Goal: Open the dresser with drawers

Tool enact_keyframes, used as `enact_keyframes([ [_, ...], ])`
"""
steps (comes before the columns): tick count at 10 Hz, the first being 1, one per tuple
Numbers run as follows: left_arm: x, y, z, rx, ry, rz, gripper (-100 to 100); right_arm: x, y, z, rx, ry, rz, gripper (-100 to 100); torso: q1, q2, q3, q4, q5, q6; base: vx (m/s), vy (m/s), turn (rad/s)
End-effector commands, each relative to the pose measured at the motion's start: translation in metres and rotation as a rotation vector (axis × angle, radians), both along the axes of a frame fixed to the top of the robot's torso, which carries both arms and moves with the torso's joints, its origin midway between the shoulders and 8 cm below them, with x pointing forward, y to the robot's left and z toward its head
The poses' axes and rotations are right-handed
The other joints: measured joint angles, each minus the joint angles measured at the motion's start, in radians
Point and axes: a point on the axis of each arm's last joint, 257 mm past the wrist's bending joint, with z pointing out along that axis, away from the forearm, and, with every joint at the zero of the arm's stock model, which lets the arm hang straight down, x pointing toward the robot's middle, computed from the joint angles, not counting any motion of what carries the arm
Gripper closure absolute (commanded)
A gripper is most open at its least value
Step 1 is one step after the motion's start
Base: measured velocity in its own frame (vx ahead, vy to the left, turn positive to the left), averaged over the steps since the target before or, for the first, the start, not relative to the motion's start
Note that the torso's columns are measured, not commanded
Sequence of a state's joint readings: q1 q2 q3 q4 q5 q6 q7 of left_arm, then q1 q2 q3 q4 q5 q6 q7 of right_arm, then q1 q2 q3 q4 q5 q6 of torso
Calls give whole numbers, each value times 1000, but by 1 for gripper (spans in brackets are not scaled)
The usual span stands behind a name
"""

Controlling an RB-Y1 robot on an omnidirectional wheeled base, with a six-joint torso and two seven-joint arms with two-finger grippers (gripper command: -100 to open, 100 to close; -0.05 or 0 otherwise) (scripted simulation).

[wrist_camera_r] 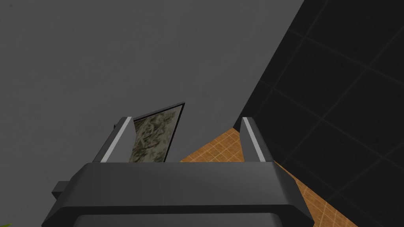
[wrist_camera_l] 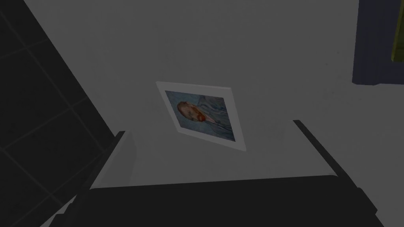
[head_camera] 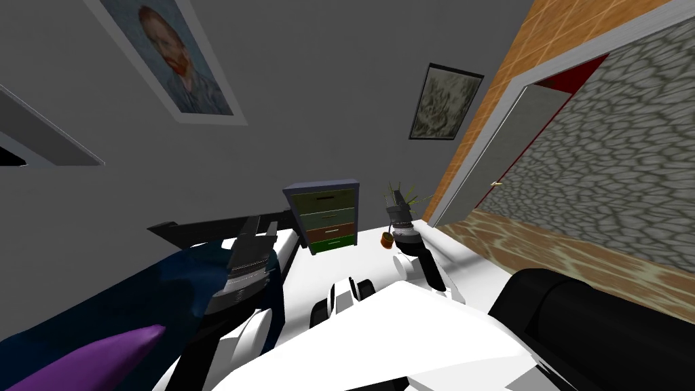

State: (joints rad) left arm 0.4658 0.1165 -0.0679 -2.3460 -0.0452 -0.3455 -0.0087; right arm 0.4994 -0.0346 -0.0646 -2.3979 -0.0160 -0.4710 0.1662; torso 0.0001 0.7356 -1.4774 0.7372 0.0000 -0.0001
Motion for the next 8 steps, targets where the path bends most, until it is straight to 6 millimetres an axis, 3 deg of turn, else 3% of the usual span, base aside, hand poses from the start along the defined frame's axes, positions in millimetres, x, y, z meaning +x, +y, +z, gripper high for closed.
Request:
enact_keyframes([
  [1, 11, -3, -12, 16, 51, -5, -100, 0, 0, 0, 0, 0, 0, 0, -1, 2, 1, 1, 0, 0, 95, -36, -25],
  [8, 39, -1, -48, -1, 198, 9, -100, 0, 0, 0, 0, 0, 0, 0, 1, 1, 1, 0, 0, 0, 113, -21, -41],
])
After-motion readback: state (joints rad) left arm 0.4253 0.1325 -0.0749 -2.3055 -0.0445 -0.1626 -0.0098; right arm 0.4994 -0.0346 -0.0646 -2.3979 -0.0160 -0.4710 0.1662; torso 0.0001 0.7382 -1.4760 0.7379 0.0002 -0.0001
